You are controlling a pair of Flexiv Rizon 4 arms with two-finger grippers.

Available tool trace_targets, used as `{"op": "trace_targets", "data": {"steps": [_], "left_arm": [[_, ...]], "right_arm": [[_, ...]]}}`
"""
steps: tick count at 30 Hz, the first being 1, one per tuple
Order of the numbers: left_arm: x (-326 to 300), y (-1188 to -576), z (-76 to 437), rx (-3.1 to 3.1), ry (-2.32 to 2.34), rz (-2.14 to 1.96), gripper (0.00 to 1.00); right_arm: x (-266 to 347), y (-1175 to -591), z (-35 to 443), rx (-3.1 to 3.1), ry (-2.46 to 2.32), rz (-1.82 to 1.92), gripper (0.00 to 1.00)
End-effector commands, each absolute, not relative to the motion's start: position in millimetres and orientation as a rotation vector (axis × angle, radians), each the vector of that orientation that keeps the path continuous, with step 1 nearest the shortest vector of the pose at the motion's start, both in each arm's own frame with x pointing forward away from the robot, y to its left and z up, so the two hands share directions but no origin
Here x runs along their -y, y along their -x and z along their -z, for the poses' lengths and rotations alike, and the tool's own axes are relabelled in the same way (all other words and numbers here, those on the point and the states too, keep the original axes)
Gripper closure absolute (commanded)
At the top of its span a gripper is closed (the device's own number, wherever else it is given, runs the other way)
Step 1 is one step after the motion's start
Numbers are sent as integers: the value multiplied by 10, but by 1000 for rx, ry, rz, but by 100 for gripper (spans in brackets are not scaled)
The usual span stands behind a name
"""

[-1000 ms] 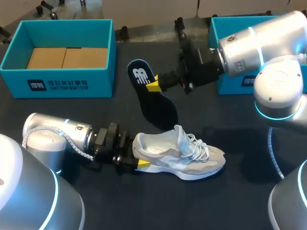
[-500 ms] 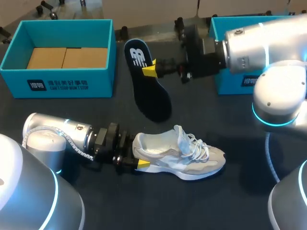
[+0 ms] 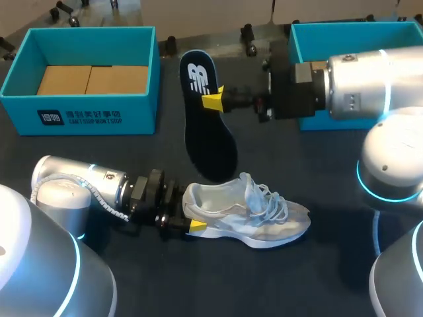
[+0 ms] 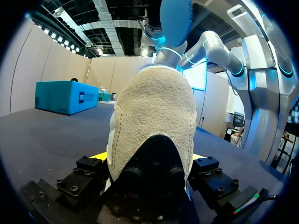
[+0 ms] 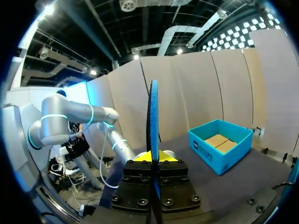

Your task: Take the shoe out of the shoebox, open the shoe tongue, remove and reinsert the insole, then place the shoe into the shoebox

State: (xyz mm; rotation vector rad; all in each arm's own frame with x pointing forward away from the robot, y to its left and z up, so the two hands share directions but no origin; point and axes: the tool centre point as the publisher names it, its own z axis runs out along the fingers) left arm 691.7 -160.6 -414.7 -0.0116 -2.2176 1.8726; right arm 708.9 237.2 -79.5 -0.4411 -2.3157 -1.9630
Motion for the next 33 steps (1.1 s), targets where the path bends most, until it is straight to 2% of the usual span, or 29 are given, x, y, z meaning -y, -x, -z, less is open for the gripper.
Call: {"op": "trace_targets", "data": {"steps": [1, 5, 18, 33], "left_arm": [[1613, -6919, 4162, 2219, 10, -1873, 100], [1613, -6919, 4162, 2219, 10, -1873, 100], [1613, -6919, 4162, 2219, 10, -1873, 100], [1613, -6919, 4162, 2219, 10, -1873, 100]], "right_arm": [[-2226, -6913, 723, 2290, 452, 1974, 100], [-2090, -6769, 579, 2303, 461, 1964, 100], [-2090, -6769, 579, 2303, 461, 1964, 100], [-1558, -6406, 294, 2196, 476, 2069, 100]]}}
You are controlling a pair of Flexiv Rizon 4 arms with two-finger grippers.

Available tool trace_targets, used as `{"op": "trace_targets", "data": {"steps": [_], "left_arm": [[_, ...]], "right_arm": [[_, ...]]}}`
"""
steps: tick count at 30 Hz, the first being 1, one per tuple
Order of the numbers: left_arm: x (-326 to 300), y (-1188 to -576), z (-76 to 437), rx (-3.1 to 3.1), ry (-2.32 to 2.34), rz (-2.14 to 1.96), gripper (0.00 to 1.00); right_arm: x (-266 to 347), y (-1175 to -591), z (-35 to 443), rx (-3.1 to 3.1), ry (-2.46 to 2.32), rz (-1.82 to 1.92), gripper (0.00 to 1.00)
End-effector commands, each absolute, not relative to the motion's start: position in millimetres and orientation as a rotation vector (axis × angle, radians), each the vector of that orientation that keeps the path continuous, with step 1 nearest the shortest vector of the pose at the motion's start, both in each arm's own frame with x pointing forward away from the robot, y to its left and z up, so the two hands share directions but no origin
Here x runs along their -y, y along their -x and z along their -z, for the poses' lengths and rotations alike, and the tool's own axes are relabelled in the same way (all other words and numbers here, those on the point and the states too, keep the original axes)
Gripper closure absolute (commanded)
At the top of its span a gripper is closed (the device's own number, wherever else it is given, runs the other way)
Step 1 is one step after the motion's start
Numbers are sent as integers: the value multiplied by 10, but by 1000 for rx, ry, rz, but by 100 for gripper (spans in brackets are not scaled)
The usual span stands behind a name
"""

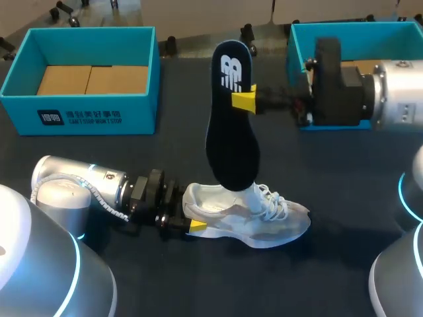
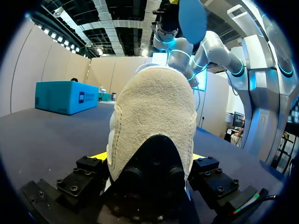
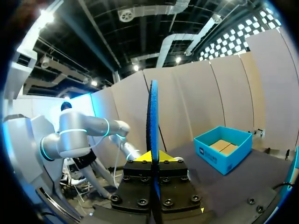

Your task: Take the shoe out of the shoebox, open the shoe tongue, remove and reinsert the insole, then place the shoe into the shoebox

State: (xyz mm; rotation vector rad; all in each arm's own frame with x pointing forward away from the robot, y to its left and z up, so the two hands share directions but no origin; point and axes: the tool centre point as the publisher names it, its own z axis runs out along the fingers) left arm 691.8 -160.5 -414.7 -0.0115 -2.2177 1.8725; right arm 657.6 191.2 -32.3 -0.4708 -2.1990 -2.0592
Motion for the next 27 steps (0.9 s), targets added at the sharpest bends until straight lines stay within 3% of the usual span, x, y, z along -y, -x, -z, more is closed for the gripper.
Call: {"op": "trace_targets", "data": {"steps": [1, 27], "left_arm": [[1613, -6919, 4162, 2219, 10, -1873, 100], [1613, -6919, 4162, 2219, 10, -1873, 100]], "right_arm": [[-1534, -6394, 279, 2192, 476, 2060, 100], [-1282, -6110, 40, 2146, 511, 2074, 100]]}}
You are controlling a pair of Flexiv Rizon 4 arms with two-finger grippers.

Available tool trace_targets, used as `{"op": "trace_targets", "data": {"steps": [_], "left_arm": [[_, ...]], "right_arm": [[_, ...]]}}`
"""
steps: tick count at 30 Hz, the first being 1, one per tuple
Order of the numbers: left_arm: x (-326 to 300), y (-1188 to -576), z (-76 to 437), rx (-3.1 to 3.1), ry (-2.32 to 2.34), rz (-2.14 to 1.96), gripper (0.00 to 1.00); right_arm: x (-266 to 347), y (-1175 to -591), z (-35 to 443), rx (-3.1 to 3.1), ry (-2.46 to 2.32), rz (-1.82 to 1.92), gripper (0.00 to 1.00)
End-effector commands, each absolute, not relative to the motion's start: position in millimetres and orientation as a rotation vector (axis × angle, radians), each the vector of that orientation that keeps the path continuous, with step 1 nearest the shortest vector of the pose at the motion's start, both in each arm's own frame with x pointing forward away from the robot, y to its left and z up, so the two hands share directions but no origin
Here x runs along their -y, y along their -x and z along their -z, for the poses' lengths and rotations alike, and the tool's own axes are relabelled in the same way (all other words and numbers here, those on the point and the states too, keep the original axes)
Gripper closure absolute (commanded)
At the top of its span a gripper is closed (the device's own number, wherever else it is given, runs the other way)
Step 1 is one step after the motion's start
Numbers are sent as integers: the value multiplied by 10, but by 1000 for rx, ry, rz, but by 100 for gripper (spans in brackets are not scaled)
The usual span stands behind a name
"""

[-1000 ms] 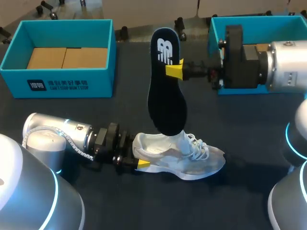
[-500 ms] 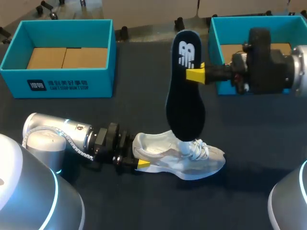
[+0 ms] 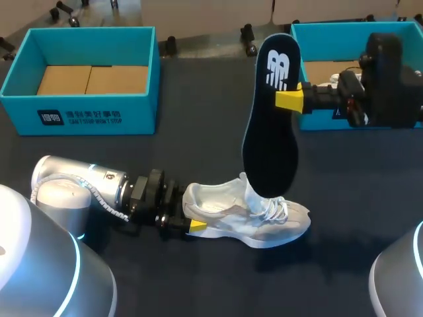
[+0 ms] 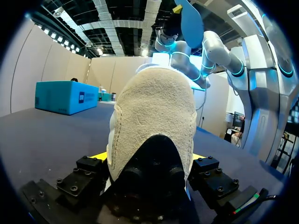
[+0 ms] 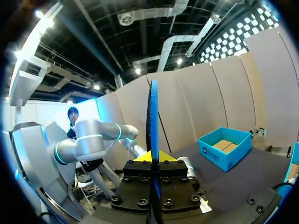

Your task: Take the shoe out of the shoebox, open the shoe tongue, remove and reinsert the insole, then place the shoe into the shoebox

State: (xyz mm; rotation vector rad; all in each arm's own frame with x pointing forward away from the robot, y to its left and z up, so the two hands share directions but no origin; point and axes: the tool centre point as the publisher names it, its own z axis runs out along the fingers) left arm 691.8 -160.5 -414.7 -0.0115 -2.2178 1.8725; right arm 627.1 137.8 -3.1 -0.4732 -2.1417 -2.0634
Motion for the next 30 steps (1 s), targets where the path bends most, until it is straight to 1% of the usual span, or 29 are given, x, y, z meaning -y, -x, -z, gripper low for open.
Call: {"op": "trace_targets", "data": {"steps": [1, 14, 30], "left_arm": [[1613, -6919, 4162, 2219, 10, -1873, 100], [1613, -6919, 4162, 2219, 10, -1873, 100], [1613, -6919, 4162, 2219, 10, -1873, 100]], "right_arm": [[-1277, -6107, 41, 2144, 514, 2073, 100], [-1228, -6050, -52, 2132, 519, 2039, 100], [-1187, -5995, -32, 2114, 522, 2057, 100]]}}
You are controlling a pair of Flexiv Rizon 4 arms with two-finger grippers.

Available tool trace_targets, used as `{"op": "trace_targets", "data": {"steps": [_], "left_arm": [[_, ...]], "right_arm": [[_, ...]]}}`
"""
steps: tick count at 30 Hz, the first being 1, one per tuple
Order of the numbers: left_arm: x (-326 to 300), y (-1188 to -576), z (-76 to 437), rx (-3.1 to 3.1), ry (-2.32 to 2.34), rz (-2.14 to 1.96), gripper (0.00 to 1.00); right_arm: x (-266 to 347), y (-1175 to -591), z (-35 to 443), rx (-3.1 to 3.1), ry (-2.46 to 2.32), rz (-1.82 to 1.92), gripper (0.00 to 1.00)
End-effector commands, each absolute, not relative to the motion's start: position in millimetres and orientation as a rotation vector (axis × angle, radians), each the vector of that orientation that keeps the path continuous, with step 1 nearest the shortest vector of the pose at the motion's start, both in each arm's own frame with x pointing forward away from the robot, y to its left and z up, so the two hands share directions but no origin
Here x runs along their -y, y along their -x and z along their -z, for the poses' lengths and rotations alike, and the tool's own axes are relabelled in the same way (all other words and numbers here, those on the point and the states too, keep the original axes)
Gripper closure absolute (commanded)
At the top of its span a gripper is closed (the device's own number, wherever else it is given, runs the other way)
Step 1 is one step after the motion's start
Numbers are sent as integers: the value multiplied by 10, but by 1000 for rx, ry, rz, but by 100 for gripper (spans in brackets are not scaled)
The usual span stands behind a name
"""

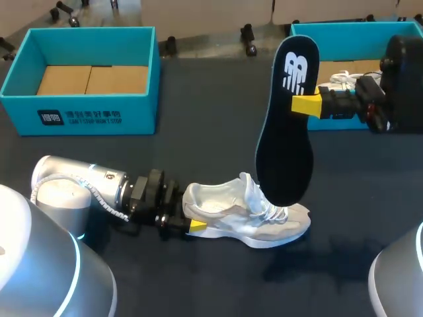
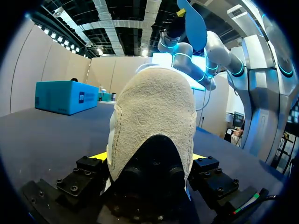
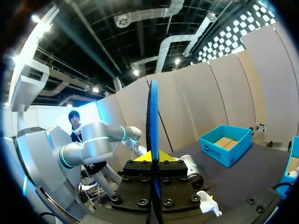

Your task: Take the shoe out of the shoebox, open the shoe tongue, remove and reinsert the insole, then place the shoe into the shoebox

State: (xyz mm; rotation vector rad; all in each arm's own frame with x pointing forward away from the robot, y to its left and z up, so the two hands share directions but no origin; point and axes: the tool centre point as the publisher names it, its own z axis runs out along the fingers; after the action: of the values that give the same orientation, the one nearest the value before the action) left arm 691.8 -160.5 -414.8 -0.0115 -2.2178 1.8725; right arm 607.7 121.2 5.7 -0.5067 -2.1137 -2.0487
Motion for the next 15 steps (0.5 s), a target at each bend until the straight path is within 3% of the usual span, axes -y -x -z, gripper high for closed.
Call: {"op": "trace_targets", "data": {"steps": [1, 9, 10, 11, 12, 13, 15], "left_arm": [[1613, -6919, 4162, 2219, 10, -1873, 100], [1602, -6933, 4141, 2215, 18, -1871, 100], [1596, -6937, 4143, 2212, 30, -1865, 90], [1588, -6942, 4146, 2209, 45, -1862, 71], [1578, -6946, 4148, 2208, 49, -1862, 42], [1568, -6954, 4147, 2208, 49, -1862, 0], [1551, -6972, 4138, 2205, 60, -1860, 0]], "right_arm": [[-1187, -5995, -32, 2114, 522, 2057, 100], [-1187, -5995, -32, 2114, 522, 2057, 100], [-1187, -5995, -32, 2114, 522, 2057, 100], [-1187, -5995, -32, 2114, 522, 2057, 100], [-1187, -5995, -32, 2114, 522, 2057, 100], [-1187, -5995, -32, 2114, 522, 2057, 100], [-1187, -5995, -32, 2114, 522, 2057, 100]]}}
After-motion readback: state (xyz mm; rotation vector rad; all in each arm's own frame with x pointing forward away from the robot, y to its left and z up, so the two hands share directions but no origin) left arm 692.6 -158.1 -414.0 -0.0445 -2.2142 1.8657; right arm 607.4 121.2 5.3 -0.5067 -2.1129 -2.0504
